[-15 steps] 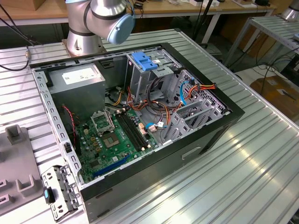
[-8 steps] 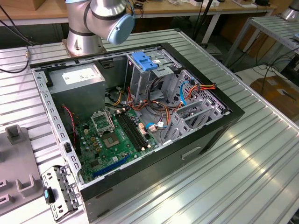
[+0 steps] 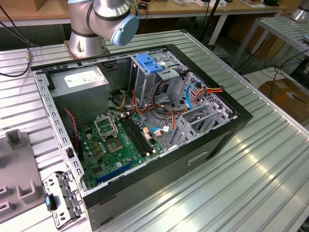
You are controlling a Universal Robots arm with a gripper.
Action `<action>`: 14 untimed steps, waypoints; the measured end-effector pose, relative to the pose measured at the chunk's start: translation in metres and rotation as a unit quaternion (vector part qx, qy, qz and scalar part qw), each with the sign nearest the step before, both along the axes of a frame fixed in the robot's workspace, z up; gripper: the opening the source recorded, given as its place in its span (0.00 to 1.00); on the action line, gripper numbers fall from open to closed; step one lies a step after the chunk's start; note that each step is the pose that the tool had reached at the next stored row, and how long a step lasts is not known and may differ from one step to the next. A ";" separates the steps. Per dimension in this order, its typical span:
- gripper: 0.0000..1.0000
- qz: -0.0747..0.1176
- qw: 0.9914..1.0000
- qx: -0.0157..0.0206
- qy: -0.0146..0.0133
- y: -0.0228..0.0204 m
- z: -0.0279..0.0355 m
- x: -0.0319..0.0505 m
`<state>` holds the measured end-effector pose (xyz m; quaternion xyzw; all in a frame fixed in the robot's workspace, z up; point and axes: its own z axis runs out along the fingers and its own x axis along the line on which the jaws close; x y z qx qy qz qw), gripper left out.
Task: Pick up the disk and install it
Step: 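Pick up the disk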
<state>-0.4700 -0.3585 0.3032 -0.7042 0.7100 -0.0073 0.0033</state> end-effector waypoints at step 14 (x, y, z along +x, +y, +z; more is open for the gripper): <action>0.60 0.000 1.000 0.000 0.000 0.0007 -0.0070 0.0000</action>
